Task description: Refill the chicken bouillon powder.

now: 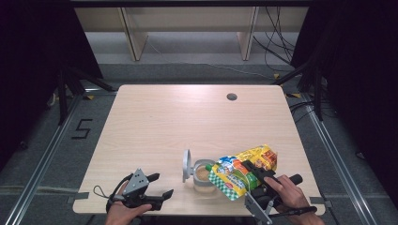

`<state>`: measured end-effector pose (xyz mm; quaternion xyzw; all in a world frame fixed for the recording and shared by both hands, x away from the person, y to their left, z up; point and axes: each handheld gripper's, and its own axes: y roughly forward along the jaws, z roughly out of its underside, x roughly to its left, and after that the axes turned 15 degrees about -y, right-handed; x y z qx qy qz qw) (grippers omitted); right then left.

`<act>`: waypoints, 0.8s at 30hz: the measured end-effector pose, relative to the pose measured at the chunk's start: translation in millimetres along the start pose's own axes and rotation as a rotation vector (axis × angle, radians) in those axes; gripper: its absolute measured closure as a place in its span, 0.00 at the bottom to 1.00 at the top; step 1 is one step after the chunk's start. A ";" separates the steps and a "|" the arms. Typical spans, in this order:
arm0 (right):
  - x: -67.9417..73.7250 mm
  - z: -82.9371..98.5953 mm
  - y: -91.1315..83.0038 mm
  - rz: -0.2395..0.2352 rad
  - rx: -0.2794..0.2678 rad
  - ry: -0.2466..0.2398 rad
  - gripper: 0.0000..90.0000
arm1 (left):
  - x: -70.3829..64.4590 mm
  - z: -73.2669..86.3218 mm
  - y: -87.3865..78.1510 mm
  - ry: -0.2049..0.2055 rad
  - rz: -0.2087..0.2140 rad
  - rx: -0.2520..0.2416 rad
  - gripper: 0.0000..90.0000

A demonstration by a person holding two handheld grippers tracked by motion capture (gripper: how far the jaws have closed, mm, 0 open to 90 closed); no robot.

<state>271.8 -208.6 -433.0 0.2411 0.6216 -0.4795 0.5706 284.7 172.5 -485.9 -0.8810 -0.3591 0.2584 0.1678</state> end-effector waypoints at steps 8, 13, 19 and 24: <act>7.0 5.7 2.6 -0.010 -0.045 0.139 0.85 | 0.1 -0.1 -0.1 0.001 0.000 0.002 0.24; 10.6 11.4 3.2 -0.032 -0.048 0.224 0.86 | 0.0 -0.1 0.0 0.002 0.000 0.002 0.24; 11.1 21.3 6.0 -0.035 -0.083 0.294 0.86 | 0.0 -0.3 -0.2 0.003 0.000 0.000 0.24; 13.9 25.0 7.9 -0.059 -0.111 0.347 0.86 | 0.0 -0.4 -0.4 0.003 0.000 0.000 0.24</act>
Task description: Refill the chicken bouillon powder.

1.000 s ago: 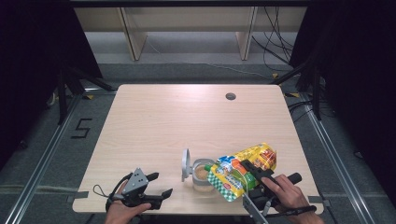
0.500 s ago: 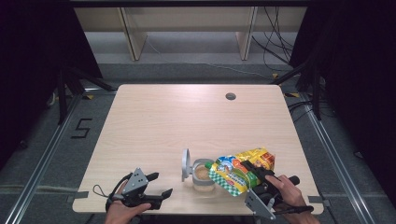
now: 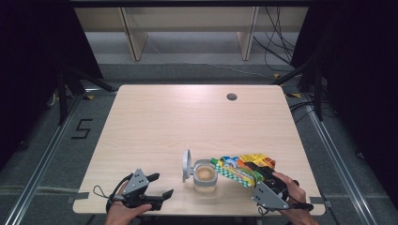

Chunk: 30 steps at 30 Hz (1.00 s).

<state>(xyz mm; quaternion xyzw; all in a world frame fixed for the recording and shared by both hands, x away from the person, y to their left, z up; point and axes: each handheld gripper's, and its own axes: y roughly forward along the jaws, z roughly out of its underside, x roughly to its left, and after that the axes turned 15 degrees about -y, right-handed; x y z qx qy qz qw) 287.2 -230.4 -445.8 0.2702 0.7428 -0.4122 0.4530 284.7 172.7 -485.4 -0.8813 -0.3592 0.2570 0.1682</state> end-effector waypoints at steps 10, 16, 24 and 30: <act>2.8 13.5 4.6 -0.018 -0.031 0.222 0.87 | -0.5 -0.4 -0.8 0.003 -0.008 0.002 0.24; 5.6 20.7 9.2 -0.027 -0.056 0.300 0.88 | -0.3 -0.8 -0.9 0.004 -0.009 0.002 0.24; 8.2 29.9 16.3 -0.038 -0.093 0.461 0.89 | -0.5 -1.0 -1.0 0.003 0.001 -0.002 0.24; 11.1 37.8 18.4 -0.048 -0.092 0.518 0.89 | -0.5 -1.3 -1.8 0.003 -0.001 -0.007 0.24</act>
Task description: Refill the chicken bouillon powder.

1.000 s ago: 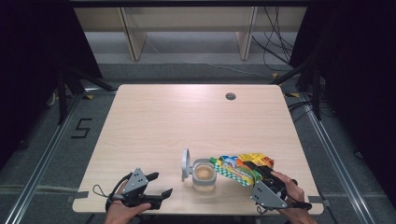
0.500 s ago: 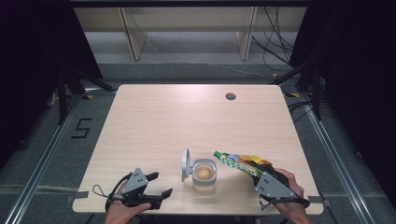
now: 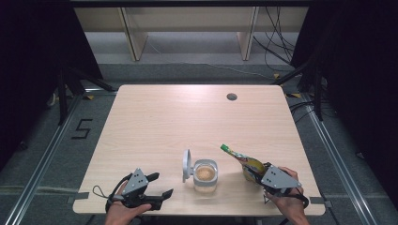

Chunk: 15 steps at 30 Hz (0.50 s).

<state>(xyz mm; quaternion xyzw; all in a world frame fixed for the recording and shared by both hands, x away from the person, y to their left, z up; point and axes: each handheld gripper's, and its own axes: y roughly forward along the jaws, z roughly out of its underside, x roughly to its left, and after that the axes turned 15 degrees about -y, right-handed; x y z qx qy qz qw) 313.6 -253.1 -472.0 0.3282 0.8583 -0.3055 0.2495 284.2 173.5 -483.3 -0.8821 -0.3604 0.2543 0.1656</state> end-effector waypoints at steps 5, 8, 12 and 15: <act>-1.5 4.1 0.9 0.017 -0.007 0.042 0.89 | -0.4 -0.2 -0.5 0.002 -0.005 0.000 0.24; -2.3 5.2 -0.4 0.017 -0.004 0.078 0.89 | -0.3 -0.1 -0.6 0.002 -0.005 0.000 0.24; -3.7 9.5 -2.3 0.034 -0.003 0.146 0.89 | 0.7 -0.6 -1.5 0.014 -0.016 0.011 0.24; -3.1 10.3 -3.3 0.045 0.003 0.175 0.89 | -0.4 -0.2 -0.5 0.001 -0.006 0.000 0.24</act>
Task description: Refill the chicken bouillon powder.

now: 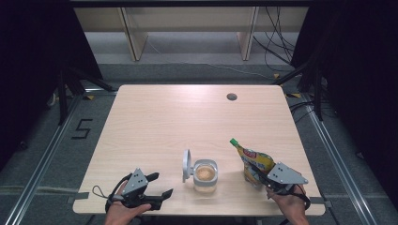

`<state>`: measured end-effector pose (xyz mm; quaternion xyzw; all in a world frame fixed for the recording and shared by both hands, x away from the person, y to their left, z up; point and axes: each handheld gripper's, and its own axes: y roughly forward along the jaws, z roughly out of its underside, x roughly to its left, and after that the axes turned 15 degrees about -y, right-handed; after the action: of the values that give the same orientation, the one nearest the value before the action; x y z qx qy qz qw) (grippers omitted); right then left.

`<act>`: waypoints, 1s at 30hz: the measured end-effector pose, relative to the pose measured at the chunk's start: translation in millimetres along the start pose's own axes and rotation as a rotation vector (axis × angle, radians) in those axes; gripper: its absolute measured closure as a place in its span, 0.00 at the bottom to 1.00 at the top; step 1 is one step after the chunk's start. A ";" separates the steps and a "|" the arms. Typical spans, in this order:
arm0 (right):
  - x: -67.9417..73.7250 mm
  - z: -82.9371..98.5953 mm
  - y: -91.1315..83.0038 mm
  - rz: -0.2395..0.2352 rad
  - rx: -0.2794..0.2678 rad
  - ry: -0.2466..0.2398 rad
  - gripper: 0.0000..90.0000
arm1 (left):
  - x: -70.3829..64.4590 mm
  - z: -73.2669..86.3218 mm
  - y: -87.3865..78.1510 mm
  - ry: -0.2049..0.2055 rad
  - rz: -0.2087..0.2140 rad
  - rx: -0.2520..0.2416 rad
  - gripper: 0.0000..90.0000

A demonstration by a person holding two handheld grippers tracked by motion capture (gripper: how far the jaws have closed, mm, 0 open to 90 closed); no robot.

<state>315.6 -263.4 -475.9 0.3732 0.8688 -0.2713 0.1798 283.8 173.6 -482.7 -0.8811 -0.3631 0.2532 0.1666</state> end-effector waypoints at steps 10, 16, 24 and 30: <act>4.5 -1.0 -6.8 0.030 0.019 0.024 0.88 | -0.5 0.8 0.2 -0.026 0.004 -0.008 0.24; 4.8 0.7 -11.0 0.037 0.021 0.022 0.87 | -0.9 0.7 -0.1 -0.025 0.007 -0.007 0.24; 10.0 1.6 -21.4 0.038 0.056 0.035 0.83 | -1.4 1.0 0.7 -0.035 0.007 -0.016 0.24; 11.4 1.9 -24.9 0.043 0.062 0.036 0.79 | -0.3 0.5 -0.2 -0.020 0.002 -0.004 0.24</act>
<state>289.8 -272.5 -474.9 0.4021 0.8549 -0.2872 0.1583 283.2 173.5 -482.9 -0.8791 -0.3644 0.2614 0.1612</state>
